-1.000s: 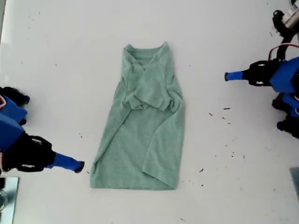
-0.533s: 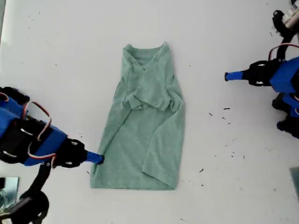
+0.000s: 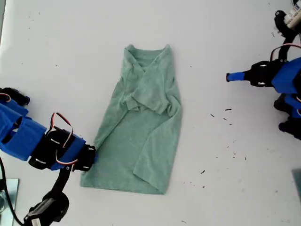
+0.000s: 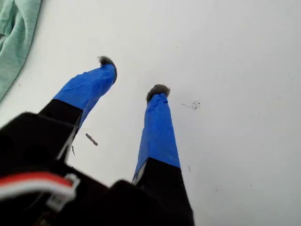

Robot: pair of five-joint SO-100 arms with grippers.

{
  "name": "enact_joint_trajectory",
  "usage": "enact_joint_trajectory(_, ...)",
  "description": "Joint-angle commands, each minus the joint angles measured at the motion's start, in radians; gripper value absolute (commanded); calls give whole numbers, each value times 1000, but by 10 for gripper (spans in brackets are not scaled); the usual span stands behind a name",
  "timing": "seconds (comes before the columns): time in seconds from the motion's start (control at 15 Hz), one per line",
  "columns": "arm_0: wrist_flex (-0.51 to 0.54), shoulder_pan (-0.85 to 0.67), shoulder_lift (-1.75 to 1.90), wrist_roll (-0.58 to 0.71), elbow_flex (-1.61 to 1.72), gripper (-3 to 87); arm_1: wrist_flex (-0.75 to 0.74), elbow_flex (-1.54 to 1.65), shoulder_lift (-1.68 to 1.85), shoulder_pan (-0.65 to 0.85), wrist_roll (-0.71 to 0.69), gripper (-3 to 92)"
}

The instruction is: Fold t shirt

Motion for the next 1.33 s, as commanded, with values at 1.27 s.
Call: enact_joint_trajectory(1.27, 253, -175, -330, 325, -968, -2, 2, 71, 15, -9, 25, 164)
